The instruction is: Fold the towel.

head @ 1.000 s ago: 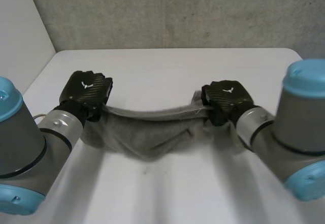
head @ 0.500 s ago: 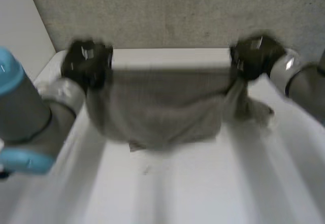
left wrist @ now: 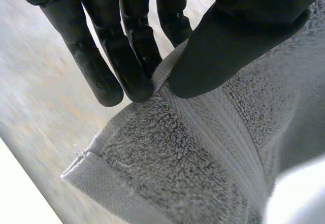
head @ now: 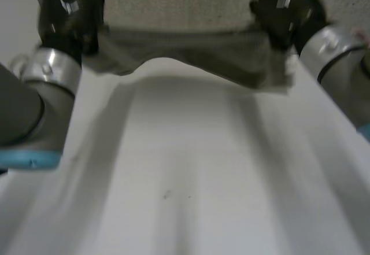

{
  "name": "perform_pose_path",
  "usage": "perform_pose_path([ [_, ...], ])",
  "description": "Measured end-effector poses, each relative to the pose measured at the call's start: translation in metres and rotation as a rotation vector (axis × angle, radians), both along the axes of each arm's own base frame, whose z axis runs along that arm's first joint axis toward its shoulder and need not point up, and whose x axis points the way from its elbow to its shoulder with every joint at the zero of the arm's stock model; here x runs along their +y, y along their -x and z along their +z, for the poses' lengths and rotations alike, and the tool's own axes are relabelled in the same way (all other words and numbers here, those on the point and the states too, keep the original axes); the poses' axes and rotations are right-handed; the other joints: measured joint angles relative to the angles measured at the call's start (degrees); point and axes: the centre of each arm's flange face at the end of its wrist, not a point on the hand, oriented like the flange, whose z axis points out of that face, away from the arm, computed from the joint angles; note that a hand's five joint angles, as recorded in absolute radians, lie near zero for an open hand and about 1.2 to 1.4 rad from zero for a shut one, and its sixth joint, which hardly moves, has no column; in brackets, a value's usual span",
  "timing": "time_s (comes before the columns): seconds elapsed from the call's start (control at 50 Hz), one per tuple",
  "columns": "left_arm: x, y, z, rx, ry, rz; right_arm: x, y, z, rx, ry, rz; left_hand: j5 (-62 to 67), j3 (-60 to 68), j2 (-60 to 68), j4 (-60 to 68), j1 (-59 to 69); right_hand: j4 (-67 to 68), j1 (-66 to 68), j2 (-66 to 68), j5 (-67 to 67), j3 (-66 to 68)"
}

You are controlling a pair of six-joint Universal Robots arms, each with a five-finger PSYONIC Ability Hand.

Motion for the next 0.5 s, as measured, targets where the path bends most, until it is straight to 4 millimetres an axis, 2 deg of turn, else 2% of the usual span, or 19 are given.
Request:
perform_pose_path([
  [0.04, 0.005, -0.003, -0.026, -0.036, -0.070, -0.005, 0.002, 0.001, -0.020, 0.037, -0.086, 0.004, 0.0, 0.0, 0.0, 0.0, 0.0, 0.0, 0.0, 0.0, 0.0, 0.0],
  [0.06, 0.005, -0.003, -0.026, -0.036, -0.070, -0.005, 0.002, 0.001, -0.020, 0.037, -0.086, 0.004, 0.0, 0.0, 0.0, 0.0, 0.0, 0.0, 0.0, 0.0, 0.0, 0.0],
  [0.1, 0.013, -0.006, -0.056, -0.079, -0.154, -0.015, 0.007, 0.003, -0.062, 0.110, -0.265, 0.008, 0.0, 0.0, 0.0, 0.0, 0.0, 0.0, 0.0, 0.0, 0.0, 0.0],
  [0.14, 0.019, -0.008, -0.074, -0.105, -0.205, -0.025, 0.010, 0.005, -0.083, 0.143, -0.350, 0.007, 0.0, 0.0, 0.0, 0.0, 0.0, 0.0, 0.0, 0.0, 0.0, 0.0],
  [0.16, 0.019, -0.008, -0.074, -0.105, -0.205, -0.025, 0.010, 0.005, -0.083, 0.143, -0.350, 0.007, 0.0, 0.0, 0.0, 0.0, 0.0, 0.0, 0.0, 0.0, 0.0, 0.0],
  [0.18, 0.025, -0.010, -0.091, -0.130, -0.255, -0.036, 0.013, 0.009, -0.106, 0.173, -0.434, 0.003, 0.0, 0.0, 0.0, 0.0, 0.0, 0.0, 0.0, 0.0, 0.0, 0.0],
  [0.2, 0.025, -0.010, -0.091, -0.130, -0.255, -0.036, 0.013, 0.009, -0.106, 0.173, -0.434, 0.003, 0.0, 0.0, 0.0, 0.0, 0.0, 0.0, 0.0, 0.0, 0.0, 0.0],
  [0.26, 0.036, -0.014, -0.116, -0.167, -0.333, -0.052, 0.019, 0.015, -0.140, 0.206, -0.551, -0.009, 0.0, 0.0, 0.0, 0.0, 0.0, 0.0, 0.0, 0.0, 0.0, 0.0],
  [0.3, 0.041, -0.016, -0.124, -0.180, -0.360, -0.057, 0.021, 0.018, -0.154, 0.208, -0.590, -0.018, 0.0, 0.0, 0.0, 0.0, 0.0, 0.0, 0.0, 0.0, 0.0, 0.0],
  [0.4, 0.050, -0.019, -0.133, -0.196, -0.395, -0.063, 0.022, 0.024, -0.171, 0.177, -0.632, -0.042, 0.0, 0.0, 0.0, 0.0, 0.0, 0.0, 0.0, 0.0, 0.0, 0.0],
  [0.5, 0.063, -0.023, -0.132, -0.200, -0.399, -0.068, 0.022, 0.034, -0.175, 0.106, -0.664, -0.079, 0.0, 0.0, 0.0, 0.0, 0.0, 0.0, 0.0, 0.0, 0.0, 0.0],
])
